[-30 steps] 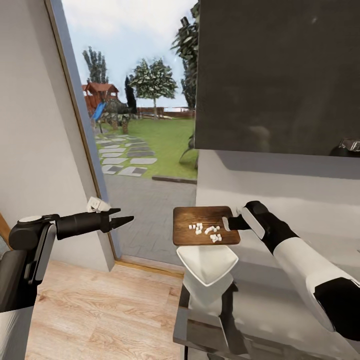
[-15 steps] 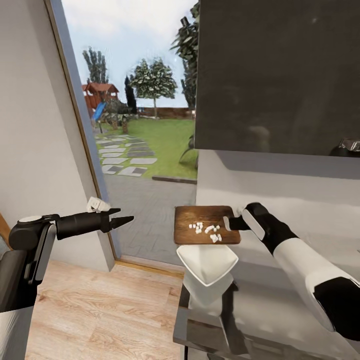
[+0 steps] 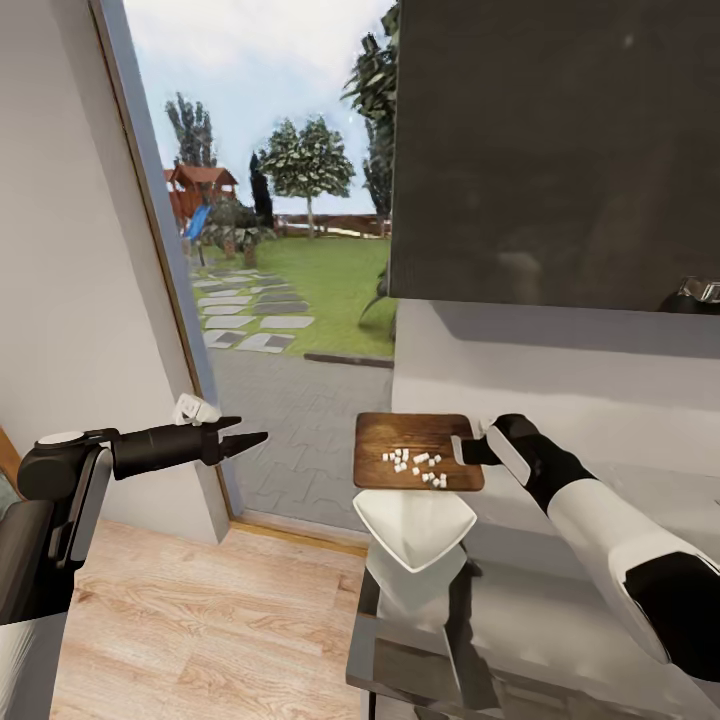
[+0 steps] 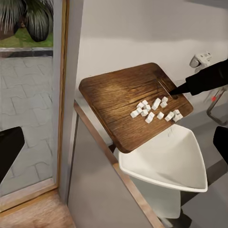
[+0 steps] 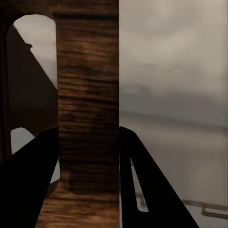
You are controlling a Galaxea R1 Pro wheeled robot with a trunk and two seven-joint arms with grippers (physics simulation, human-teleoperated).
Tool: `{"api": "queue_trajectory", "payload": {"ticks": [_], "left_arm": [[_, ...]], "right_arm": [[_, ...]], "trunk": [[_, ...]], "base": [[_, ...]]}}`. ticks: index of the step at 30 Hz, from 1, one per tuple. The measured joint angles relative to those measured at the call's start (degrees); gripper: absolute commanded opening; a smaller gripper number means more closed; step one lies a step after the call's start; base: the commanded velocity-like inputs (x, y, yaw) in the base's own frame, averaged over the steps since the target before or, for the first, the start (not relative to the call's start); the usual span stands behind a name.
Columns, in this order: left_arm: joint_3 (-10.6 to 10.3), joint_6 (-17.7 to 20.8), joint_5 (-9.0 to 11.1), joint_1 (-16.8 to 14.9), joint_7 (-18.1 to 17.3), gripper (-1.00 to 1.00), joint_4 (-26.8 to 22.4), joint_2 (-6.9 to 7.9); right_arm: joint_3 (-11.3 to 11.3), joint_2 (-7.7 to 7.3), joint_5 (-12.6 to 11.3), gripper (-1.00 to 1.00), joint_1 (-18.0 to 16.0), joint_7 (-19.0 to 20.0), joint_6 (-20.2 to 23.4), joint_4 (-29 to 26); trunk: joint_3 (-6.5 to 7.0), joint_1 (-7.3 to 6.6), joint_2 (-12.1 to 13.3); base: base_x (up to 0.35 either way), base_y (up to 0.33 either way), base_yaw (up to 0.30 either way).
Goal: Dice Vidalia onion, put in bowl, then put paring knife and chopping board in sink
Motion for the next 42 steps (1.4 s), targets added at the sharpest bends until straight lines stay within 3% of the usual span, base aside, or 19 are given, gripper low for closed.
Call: {"api": "queue_trajectory", "payload": {"ticks": [9,20,26,34,42], "left_arm": [[0.0,0.0,0.0,0.0,0.0,1.0,0.0,0.0],[0.0,0.0,0.0,0.0,0.0,1.0,0.0,0.0],[0.0,0.0,0.0,0.0,0.0,1.0,0.0,0.0],[0.0,0.0,0.0,0.0,0.0,1.0,0.0,0.0],[-0.1,0.0,0.0,0.0,0.0,1.0,0.0,0.0]], "right_arm": [[0.0,-0.01,0.1,-1.0,0.0,0.0,-3.1,1.9],[0.0,0.0,-0.1,-1.0,0.0,0.0,-3.5,2.3],[0.1,-0.01,0.0,-1.0,0.0,0.1,-8.3,3.2],[3.1,-0.01,-0.1,-1.0,0.0,0.1,-10.7,4.4],[3.8,-0.01,0.0,-1.0,0.0,0.1,-14.2,5.2]], "trunk": [[0.0,0.0,0.0],[0.0,0.0,0.0],[0.01,0.0,0.0],[0.0,0.0,0.0],[0.0,0.0,0.0]], "base": [[0.0,0.0,0.0],[0.0,0.0,0.0],[0.0,0.0,0.0],[0.0,0.0,0.0],[0.0,0.0,0.0]]}}
